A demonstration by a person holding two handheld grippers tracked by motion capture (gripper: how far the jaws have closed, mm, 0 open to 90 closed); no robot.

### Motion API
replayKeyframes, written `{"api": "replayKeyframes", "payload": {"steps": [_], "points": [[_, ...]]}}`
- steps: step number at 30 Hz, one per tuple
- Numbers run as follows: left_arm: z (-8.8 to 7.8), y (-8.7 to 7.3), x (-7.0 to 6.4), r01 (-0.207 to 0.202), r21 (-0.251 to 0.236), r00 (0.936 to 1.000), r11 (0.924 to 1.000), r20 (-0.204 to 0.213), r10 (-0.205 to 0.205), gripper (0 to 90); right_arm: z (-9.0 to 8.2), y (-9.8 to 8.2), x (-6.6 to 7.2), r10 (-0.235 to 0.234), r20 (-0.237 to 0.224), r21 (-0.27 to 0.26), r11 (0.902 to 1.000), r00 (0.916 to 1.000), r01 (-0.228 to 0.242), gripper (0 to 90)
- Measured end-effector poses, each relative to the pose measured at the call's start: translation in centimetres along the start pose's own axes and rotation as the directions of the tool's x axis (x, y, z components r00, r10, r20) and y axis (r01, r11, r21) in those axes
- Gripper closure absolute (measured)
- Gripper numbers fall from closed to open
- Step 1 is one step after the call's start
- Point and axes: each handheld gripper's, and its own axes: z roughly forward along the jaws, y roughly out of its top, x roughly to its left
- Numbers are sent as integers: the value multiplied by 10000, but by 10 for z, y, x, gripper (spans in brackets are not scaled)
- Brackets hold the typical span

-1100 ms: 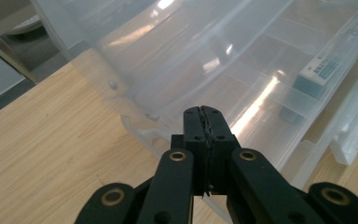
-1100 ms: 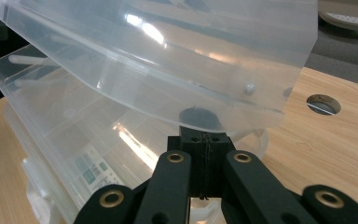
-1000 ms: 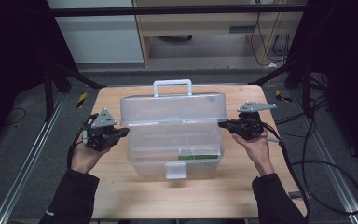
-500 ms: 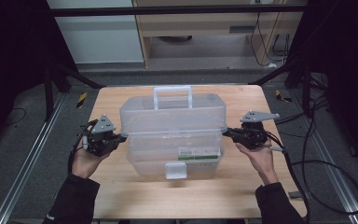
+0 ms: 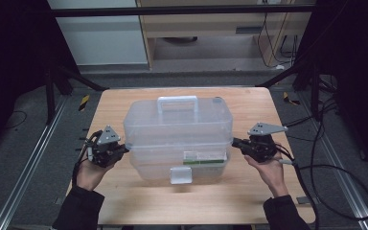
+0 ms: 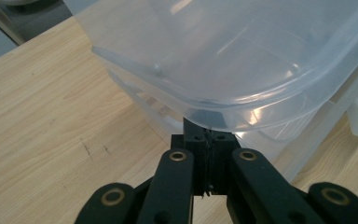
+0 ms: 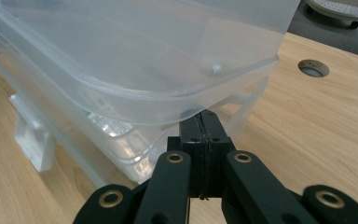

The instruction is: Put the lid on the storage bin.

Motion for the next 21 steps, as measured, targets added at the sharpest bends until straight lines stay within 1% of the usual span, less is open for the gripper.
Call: {"api": "replayKeyframes", "payload": {"steps": [6,10,14,15,17,19,20,21], "points": [[2,-6,-3,29,57,10000,10000,0,-29,886,-2,-5,3,-48,83,162,9999,10000,47,900],[3,-10,-6,-40,256,9999,9997,-94,42,886,0,-8,6,-327,285,460,9984,9991,314,900],[7,-14,-9,-29,407,10000,9992,-42,31,885,1,-11,10,-514,450,774,9959,9977,478,900],[7,-15,-9,-111,474,9999,9988,-102,116,886,1,-12,10,-601,476,846,9948,9971,559,900],[8,-16,-10,-115,581,9998,9982,-128,123,886,2,-14,11,-632,475,932,9939,9969,586,900],[9,-17,-11,-148,618,9998,9980,-142,157,886,2,-16,9,-505,343,892,9949,9981,473,900],[10,-17,-11,-212,709,9995,9973,-225,228,887,2,-16,9,-429,326,890,9952,9985,399,900],[10,-18,-11,-222,774,9994,9968,-258,243,886,2,-17,8,-442,310,918,9949,9985,412,900]]}}
